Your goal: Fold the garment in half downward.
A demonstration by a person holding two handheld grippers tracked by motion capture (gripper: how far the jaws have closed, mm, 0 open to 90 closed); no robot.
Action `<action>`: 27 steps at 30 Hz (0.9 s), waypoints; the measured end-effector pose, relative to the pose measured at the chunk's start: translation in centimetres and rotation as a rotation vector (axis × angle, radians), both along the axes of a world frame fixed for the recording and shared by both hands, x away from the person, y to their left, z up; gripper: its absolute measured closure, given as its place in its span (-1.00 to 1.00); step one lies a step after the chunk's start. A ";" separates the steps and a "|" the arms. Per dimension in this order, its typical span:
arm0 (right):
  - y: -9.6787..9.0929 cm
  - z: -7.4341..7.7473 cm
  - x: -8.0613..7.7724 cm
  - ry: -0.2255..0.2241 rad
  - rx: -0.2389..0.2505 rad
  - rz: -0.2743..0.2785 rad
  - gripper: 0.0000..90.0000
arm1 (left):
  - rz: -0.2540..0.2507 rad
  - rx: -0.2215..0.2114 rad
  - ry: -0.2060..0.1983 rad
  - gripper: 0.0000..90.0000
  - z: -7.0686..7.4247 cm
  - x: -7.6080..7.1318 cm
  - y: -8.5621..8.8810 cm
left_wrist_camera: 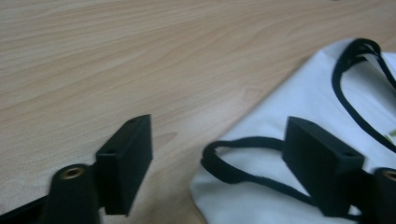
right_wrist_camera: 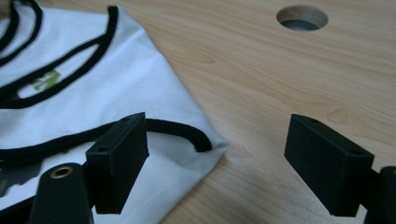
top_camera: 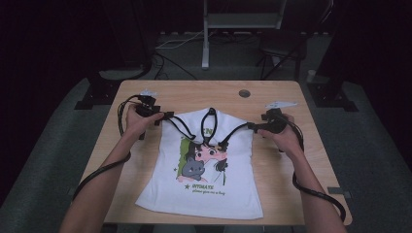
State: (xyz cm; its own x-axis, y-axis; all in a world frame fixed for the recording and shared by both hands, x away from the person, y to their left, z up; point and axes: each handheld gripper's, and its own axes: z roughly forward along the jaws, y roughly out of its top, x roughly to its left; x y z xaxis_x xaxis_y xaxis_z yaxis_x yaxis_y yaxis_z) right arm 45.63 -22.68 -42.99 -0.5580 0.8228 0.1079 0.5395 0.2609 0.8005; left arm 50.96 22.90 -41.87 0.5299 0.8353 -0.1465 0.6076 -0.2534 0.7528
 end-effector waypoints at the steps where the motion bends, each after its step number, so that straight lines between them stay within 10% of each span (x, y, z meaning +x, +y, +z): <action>1: 0.1 -0.2 0.2 0.008 -0.008 0.005 -0.51 | 0.004 0.003 0.006 -0.43 -0.2 0.1 0.1; 11: 1.2 -1.5 1.4 0.040 -0.031 0.038 -0.34 | -0.024 0.037 0.033 -0.20 -1.3 0.4 -0.3; 21: 1.8 -1.1 1.4 0.043 -0.068 0.078 0.40 | -0.059 0.066 0.036 0.29 -1.2 0.4 -1.3; 27: 2.0 -1.2 1.4 0.081 -0.010 0.105 0.75 | -0.061 0.054 0.057 0.75 -1.1 0.2 -1.6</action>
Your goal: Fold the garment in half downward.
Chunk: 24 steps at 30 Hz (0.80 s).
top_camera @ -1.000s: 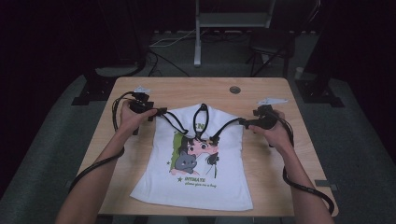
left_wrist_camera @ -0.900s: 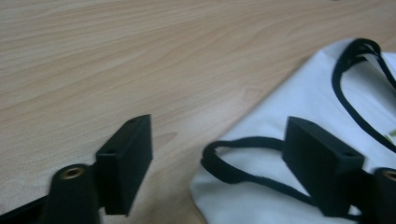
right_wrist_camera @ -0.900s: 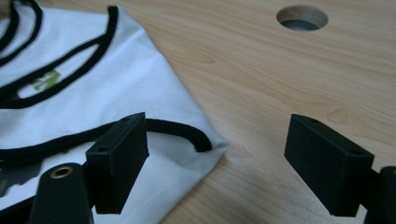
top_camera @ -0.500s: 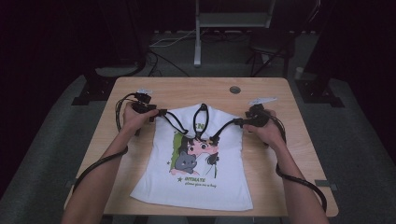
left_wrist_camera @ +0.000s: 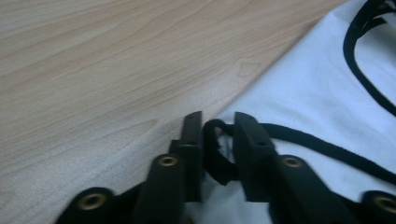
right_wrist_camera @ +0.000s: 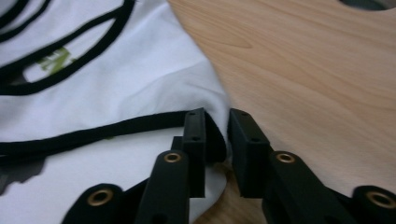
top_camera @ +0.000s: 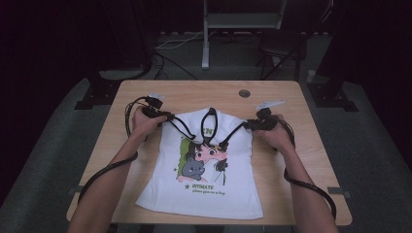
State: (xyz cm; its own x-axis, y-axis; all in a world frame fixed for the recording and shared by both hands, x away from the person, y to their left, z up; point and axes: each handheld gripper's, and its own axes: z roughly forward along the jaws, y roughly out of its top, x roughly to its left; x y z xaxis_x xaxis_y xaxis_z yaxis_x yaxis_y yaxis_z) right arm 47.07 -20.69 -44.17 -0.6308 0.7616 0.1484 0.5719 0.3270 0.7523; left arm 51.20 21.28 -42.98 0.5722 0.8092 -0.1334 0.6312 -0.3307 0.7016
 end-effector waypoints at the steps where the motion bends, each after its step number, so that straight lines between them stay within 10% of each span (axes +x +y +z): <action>1: 0.0 0.0 0.0 0.013 0.028 -0.003 0.76 | 0.002 -0.010 0.008 0.80 0.0 0.0 0.1; 12: -1.6 1.8 -0.4 0.048 0.265 -0.025 0.78 | 0.004 -0.150 -0.043 0.86 2.9 -0.7 0.9; 24: -2.0 4.3 -0.6 0.008 0.343 -0.016 0.79 | -0.012 -0.252 -0.113 0.86 6.7 -1.5 1.5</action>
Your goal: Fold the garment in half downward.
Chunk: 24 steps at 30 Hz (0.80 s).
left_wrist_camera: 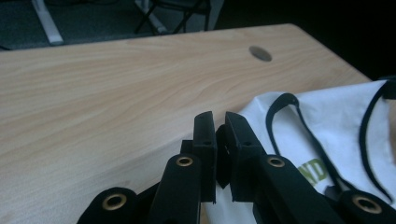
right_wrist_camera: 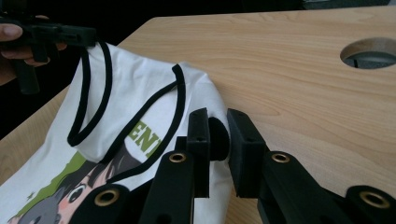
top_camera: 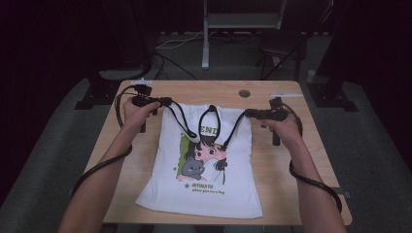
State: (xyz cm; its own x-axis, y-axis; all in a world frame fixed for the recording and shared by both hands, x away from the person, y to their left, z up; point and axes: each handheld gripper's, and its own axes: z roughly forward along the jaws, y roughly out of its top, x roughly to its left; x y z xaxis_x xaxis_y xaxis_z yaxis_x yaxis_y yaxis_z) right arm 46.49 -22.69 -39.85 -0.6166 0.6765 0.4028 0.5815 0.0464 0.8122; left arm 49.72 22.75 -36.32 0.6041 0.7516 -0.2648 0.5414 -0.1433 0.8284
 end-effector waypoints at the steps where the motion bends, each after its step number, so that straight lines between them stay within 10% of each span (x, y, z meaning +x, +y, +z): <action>1: 0.0 0.2 -0.1 0.000 0.002 0.005 0.79 | -0.005 -0.003 -0.002 0.86 0.1 -0.1 0.0; 24: -0.8 0.0 -4.8 -0.059 0.020 0.119 0.79 | -0.123 0.032 -0.043 0.86 0.9 -5.0 2.2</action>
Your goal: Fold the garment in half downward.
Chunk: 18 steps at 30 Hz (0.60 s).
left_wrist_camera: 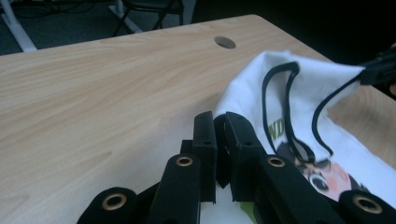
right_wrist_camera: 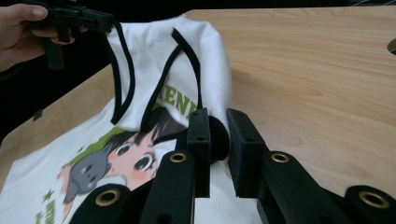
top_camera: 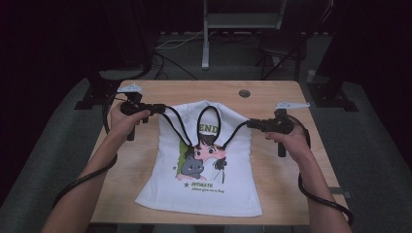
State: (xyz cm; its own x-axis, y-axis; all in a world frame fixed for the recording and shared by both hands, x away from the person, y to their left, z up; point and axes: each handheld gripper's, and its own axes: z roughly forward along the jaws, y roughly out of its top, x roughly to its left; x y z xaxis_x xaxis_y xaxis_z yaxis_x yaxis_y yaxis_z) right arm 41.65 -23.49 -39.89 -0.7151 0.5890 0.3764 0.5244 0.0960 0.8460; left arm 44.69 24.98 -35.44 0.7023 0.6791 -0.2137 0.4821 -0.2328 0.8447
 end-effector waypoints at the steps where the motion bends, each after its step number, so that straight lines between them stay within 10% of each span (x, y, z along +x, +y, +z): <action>1: -0.1 0.0 -0.3 -0.004 -0.008 0.008 0.79 | 0.001 0.002 -0.002 0.86 -0.1 -0.2 0.1; 18: -0.5 -2.7 -6.1 0.032 -0.199 0.120 0.78 | -0.087 0.173 0.026 0.85 -3.8 -6.6 1.6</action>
